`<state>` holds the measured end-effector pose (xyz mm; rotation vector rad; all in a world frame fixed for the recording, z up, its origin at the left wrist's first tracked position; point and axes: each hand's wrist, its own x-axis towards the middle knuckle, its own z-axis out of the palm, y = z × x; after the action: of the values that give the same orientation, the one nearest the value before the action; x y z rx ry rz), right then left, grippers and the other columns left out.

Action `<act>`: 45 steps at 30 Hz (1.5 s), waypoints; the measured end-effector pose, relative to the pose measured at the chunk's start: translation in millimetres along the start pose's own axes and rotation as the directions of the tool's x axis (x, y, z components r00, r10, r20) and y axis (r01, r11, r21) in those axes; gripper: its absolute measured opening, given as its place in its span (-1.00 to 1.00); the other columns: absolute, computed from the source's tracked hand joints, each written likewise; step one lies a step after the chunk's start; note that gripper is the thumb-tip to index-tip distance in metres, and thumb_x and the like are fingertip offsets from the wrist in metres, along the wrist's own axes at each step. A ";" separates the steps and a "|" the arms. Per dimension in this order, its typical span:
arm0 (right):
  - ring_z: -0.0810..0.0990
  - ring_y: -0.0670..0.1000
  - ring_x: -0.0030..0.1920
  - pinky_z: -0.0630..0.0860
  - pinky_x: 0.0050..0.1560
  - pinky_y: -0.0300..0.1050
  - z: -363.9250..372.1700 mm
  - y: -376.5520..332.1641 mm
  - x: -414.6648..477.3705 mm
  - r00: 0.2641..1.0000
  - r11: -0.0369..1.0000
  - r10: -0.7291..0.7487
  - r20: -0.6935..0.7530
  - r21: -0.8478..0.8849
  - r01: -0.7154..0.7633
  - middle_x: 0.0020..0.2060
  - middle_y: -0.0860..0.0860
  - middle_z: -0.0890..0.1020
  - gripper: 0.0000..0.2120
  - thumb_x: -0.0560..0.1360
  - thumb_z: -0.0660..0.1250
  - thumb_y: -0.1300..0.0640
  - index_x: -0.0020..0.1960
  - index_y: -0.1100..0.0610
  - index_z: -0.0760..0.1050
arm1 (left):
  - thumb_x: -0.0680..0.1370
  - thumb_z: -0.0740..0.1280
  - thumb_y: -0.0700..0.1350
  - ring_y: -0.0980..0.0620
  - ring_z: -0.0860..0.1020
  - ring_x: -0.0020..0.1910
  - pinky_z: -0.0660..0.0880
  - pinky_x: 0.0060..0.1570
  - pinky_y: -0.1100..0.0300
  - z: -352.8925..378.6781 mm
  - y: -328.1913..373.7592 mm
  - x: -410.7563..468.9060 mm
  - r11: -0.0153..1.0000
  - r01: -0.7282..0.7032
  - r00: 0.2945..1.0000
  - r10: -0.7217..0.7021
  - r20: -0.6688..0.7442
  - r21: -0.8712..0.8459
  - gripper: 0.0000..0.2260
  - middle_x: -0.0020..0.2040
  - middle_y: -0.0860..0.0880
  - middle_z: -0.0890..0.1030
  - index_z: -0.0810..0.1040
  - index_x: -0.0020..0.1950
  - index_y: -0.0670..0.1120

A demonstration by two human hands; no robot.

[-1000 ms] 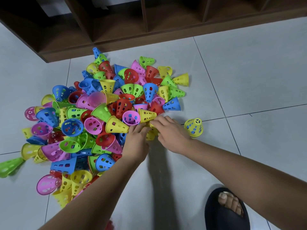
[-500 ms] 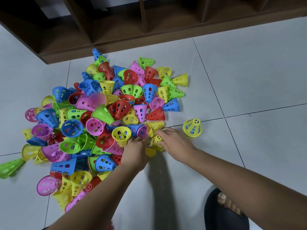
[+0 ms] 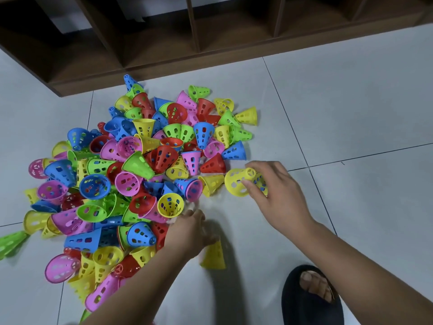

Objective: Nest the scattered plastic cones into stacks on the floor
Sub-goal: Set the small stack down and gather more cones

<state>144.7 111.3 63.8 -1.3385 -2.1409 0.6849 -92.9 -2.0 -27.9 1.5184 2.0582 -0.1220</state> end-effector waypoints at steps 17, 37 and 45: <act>0.52 0.12 0.24 0.50 0.25 0.03 -21.1 45.6 -6.0 0.996 0.987 -0.018 -0.084 -0.160 0.004 0.19 -0.02 0.64 -0.66 0.64 0.42 0.03 0.38 0.10 0.54 | 0.45 0.48 0.31 -0.02 0.62 -0.09 0.57 -0.21 0.07 37.8 61.1 -35.9 0.900 0.268 0.960 -0.221 0.170 -0.344 -0.49 -0.10 0.03 0.59 0.35 0.14 0.03; 0.65 0.11 0.17 0.62 0.08 0.13 8.0 70.9 -25.7 0.943 0.957 0.286 0.173 0.003 -0.291 0.31 -0.06 0.53 -0.51 0.57 0.41 0.00 0.45 -0.12 0.36 | 0.56 0.54 0.03 0.16 0.64 -0.02 0.61 -0.04 0.11 -75.9 149.9 13.6 0.657 -0.305 0.875 -0.092 -0.475 -0.689 -0.63 0.01 0.12 0.65 0.45 0.25 0.06; 0.66 0.15 0.14 0.63 0.03 0.13 11.2 78.5 -42.9 0.913 0.939 0.343 0.222 -0.065 -0.337 0.33 0.03 0.57 -0.44 0.55 0.44 0.02 0.48 0.02 0.31 | 0.58 0.53 0.02 0.08 0.62 0.12 0.59 0.09 0.02 -83.9 179.4 20.8 0.627 -0.475 0.796 0.006 -0.606 -0.618 -0.61 0.10 0.07 0.63 0.44 0.31 0.04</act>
<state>204.5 100.7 -2.9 -1.7454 -2.1140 0.9966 32.1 111.7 77.5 1.3264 1.8375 1.2957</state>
